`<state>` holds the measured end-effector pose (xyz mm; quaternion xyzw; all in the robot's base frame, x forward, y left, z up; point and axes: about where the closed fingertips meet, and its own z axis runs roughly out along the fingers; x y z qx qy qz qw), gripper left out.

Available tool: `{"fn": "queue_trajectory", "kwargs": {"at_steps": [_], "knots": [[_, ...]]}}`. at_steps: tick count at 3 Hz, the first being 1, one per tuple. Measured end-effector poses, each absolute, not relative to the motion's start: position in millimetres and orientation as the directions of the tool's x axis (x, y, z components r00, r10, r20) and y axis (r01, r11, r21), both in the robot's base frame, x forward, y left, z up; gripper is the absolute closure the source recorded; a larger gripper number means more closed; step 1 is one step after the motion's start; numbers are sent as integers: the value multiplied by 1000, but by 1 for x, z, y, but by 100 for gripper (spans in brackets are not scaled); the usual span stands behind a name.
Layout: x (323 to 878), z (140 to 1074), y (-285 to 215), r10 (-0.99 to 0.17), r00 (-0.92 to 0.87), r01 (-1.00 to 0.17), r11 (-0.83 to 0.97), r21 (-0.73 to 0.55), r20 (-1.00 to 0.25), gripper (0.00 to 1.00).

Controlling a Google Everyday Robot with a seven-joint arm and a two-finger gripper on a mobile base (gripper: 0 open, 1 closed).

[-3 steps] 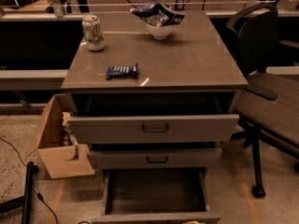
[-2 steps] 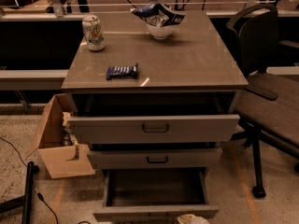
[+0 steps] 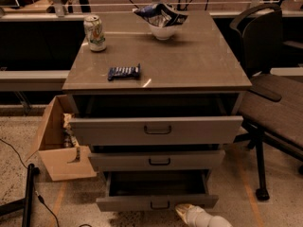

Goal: Close bottom drawer

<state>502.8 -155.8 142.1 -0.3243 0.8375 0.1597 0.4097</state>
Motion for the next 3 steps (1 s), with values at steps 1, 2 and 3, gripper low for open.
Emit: {"fn": "queue_trajectory", "kwargs": {"at_steps": [1,2,3], "knots": [[531,148,-164,-445,-407,-691,721,-50,-798,100],[554,158,-175,-484,-357,-709,698,-105,-799,100],[568,164,-181,-492,-333,-701,700,-137,-805,100]]}}
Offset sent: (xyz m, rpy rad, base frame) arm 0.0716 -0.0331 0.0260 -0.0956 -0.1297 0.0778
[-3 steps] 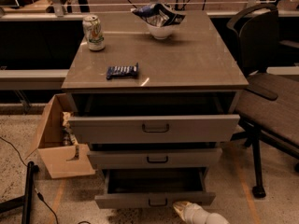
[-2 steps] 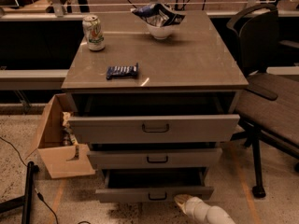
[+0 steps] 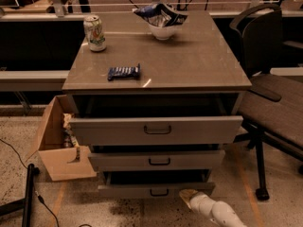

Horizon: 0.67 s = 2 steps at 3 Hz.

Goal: Close bottom drawer

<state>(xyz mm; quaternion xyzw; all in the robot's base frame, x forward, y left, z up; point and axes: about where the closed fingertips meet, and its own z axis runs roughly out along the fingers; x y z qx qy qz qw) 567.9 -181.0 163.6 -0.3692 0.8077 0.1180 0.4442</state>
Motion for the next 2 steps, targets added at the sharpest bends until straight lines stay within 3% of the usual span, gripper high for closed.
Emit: {"fn": "queue_trajectory", "kwargs": {"at_steps": [2], "knots": [[603,165,-182,-518,-280,-715,674,-184,-808,100]]}}
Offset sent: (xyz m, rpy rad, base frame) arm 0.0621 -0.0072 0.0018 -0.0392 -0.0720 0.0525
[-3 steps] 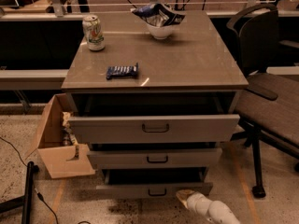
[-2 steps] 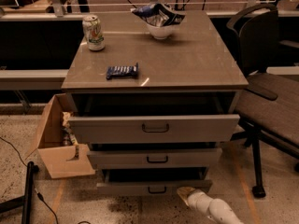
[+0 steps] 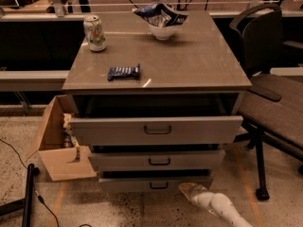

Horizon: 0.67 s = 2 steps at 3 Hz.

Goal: Close bottom drawer

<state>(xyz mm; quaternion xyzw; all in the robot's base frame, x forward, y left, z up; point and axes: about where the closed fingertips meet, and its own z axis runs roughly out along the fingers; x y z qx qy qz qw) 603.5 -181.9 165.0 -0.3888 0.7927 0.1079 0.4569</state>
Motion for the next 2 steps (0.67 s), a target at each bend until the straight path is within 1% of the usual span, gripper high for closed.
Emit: {"fn": "queue_trajectory", "kwargs": {"at_steps": [1,2], "knots": [[618,167,-182,-533,-256,-727,656,-204,-806,100],[611,173,-189,-542,-257,-748,635,-191,-800,100]]}}
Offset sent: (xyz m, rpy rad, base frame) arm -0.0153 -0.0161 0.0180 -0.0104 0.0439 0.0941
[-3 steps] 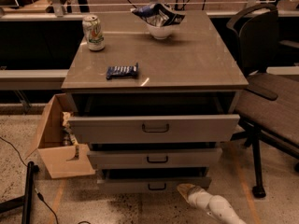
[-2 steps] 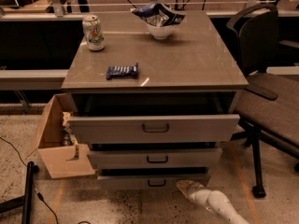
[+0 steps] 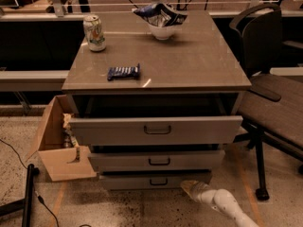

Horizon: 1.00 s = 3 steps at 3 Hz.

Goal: Close bottom drawer

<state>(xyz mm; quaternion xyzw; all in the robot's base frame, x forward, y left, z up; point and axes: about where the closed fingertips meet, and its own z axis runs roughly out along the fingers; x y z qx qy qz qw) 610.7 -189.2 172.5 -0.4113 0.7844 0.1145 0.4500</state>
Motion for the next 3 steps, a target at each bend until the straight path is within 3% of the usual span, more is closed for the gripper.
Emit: {"fn": "queue_trajectory", "kwargs": {"at_steps": [2,3], "knots": [[531,221,-220,-527,-344,-774,628,-83,-777,100],[498,228,-185,-526,-339,-814,579,-37,-780,85]]}}
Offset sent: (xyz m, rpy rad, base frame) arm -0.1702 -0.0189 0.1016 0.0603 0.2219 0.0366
